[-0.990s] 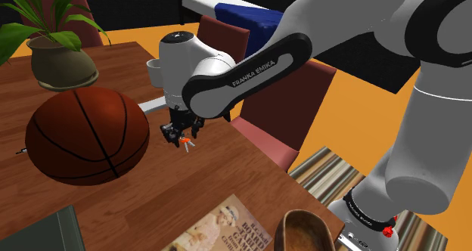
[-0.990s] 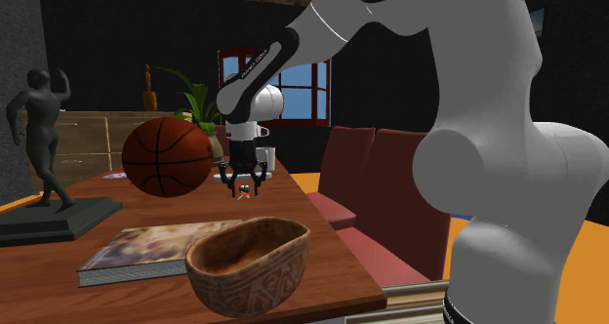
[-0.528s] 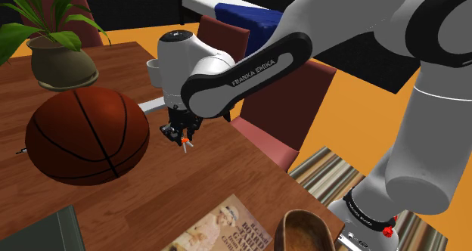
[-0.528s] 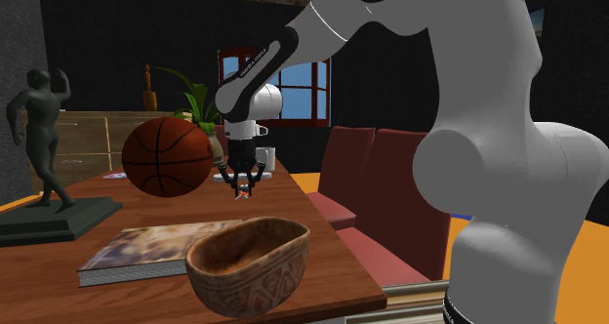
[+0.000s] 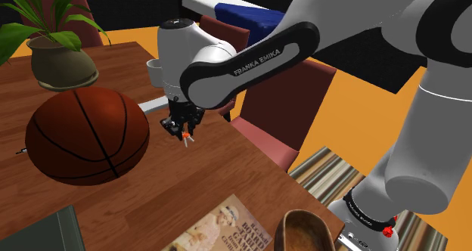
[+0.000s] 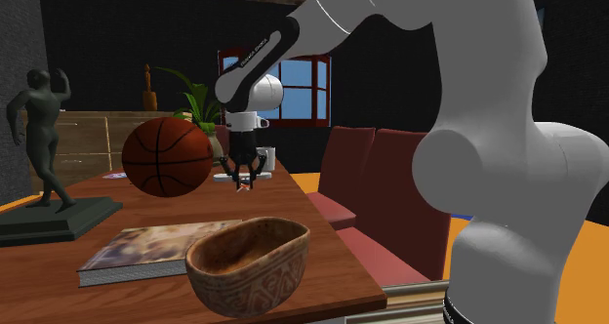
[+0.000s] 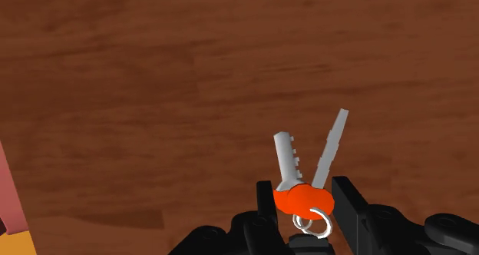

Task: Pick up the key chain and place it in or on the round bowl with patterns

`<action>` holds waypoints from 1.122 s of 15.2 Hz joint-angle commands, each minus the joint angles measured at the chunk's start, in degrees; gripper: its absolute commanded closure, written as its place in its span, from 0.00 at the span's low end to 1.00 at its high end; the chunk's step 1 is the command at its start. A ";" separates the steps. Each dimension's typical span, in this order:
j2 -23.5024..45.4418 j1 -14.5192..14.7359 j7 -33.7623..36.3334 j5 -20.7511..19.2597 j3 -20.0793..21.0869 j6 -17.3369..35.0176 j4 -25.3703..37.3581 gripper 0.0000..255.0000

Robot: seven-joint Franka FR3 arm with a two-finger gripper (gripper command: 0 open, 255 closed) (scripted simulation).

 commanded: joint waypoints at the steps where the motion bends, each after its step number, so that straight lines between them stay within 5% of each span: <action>1: -0.76 -0.12 -0.36 0.60 0.25 -1.31 0.64 1.00; 17: -5.50 -0.90 -3.06 4.23 1.35 -12.11 7.55 1.00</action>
